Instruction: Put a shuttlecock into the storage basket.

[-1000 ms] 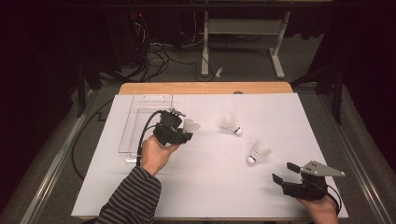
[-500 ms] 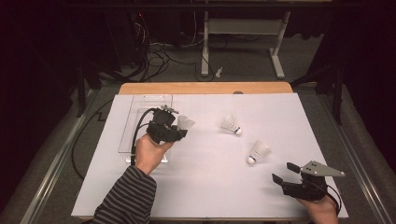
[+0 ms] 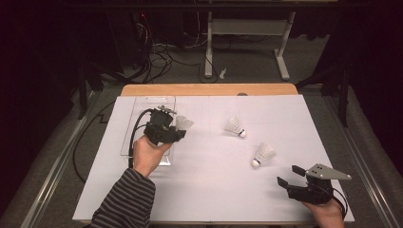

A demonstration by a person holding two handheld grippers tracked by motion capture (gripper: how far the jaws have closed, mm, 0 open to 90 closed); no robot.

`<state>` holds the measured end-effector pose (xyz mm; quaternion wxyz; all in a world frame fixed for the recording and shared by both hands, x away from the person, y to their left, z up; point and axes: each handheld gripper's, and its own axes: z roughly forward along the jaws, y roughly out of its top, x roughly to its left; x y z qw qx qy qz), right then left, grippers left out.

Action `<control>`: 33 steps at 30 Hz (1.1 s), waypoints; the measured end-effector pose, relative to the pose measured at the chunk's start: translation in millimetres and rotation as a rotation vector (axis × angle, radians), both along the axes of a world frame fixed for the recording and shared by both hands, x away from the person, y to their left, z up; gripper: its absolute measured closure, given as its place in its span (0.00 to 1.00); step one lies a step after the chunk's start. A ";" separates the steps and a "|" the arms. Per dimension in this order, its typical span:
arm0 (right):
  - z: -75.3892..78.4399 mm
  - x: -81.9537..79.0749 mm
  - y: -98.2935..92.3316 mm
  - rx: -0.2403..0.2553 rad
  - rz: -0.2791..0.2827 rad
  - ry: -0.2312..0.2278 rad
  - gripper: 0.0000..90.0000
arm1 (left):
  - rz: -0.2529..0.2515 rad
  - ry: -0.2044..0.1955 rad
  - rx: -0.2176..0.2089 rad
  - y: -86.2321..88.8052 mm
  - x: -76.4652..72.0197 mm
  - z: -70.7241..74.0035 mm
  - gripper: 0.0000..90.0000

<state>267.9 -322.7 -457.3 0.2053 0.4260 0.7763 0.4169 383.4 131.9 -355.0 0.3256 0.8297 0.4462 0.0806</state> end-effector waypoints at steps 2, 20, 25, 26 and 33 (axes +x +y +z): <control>0.0 0.0 0.2 0.000 0.000 0.001 0.29 | 0.009 -0.001 -0.005 2.6 -0.2 0.5 0.74; 0.3 -0.2 -0.1 0.000 -0.002 -0.003 0.29 | 0.060 -0.007 0.004 23.3 2.1 1.4 0.74; 0.4 -0.3 0.0 0.001 -0.003 -0.003 0.29 | 0.072 -0.009 0.005 27.2 2.4 1.7 0.74; 0.6 -0.4 0.0 0.002 -0.003 -0.002 0.29 | 0.074 -0.010 0.007 27.8 2.4 1.7 0.74; 0.7 -0.3 -0.2 0.006 -0.005 -0.002 0.29 | 0.089 -0.012 0.009 32.9 4.7 1.3 0.74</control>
